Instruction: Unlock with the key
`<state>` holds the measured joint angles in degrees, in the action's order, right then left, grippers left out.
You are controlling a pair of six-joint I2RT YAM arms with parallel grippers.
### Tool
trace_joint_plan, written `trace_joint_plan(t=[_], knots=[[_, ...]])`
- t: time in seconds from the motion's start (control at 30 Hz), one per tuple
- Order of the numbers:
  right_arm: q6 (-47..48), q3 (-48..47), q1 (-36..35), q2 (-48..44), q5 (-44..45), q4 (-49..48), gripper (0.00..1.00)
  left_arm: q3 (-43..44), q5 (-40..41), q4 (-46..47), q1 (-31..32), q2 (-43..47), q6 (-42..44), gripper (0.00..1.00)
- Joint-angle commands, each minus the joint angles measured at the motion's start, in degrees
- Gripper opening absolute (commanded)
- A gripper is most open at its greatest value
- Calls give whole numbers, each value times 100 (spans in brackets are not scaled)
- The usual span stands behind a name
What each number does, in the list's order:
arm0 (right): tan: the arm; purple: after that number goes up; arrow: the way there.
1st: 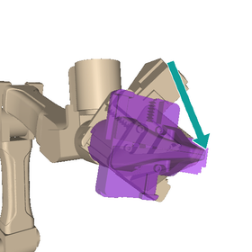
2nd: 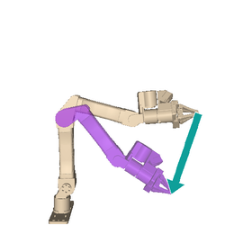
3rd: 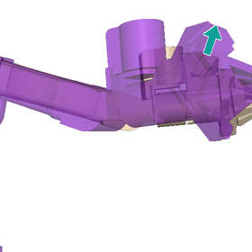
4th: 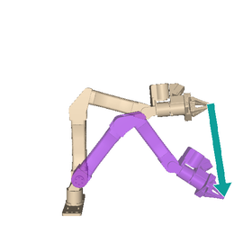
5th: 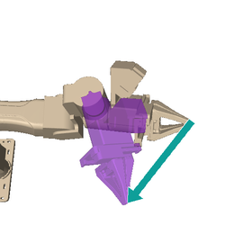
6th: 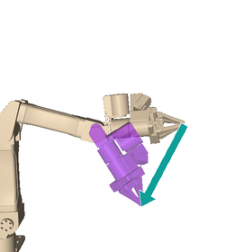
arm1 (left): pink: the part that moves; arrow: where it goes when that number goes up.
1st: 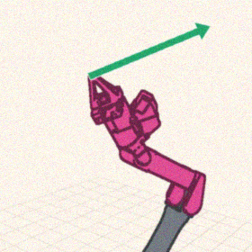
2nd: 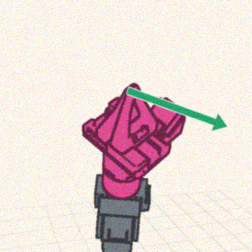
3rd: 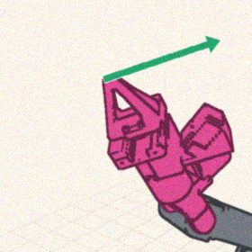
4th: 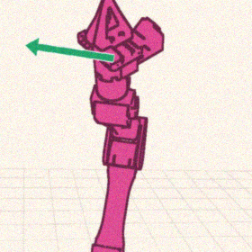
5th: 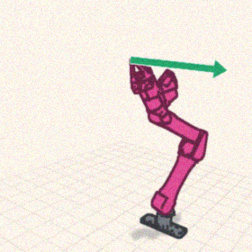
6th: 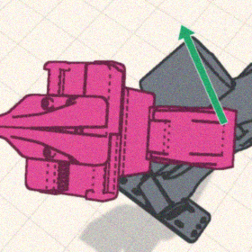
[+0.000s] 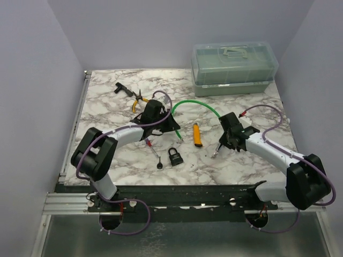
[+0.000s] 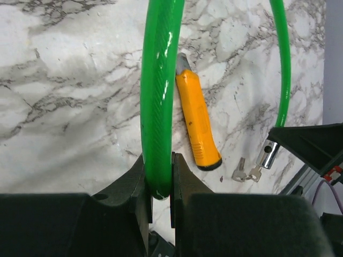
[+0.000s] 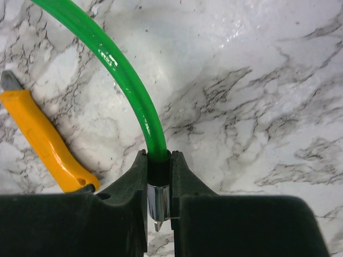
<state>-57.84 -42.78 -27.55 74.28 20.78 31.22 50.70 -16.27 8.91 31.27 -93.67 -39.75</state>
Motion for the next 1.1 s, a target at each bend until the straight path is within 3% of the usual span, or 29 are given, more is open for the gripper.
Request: trace_joint_plan(t=[0.0,0.1,0.17,0.43,0.77,0.9,1.07], knots=[[271,-211,307,318,426,16,0,601,-86,-228,-391,-574,84,1],[331,-405,372,633,468,-12,0,890,-296,-276,-523,-944,2,9],[335,-568,388,870,495,12,0,1101,-509,-307,-603,-1177,-15,21],[414,-1210,518,1688,544,84,0,1936,-950,-559,-902,-1989,-58,34],[581,-1600,675,1925,497,72,1,2047,-605,-675,-977,-1732,57,53],[705,-1843,742,1951,537,233,18,2026,-490,-759,-981,-1491,94,55],[823,-1874,870,1774,688,303,60,1788,-403,-881,-982,-919,209,60]])
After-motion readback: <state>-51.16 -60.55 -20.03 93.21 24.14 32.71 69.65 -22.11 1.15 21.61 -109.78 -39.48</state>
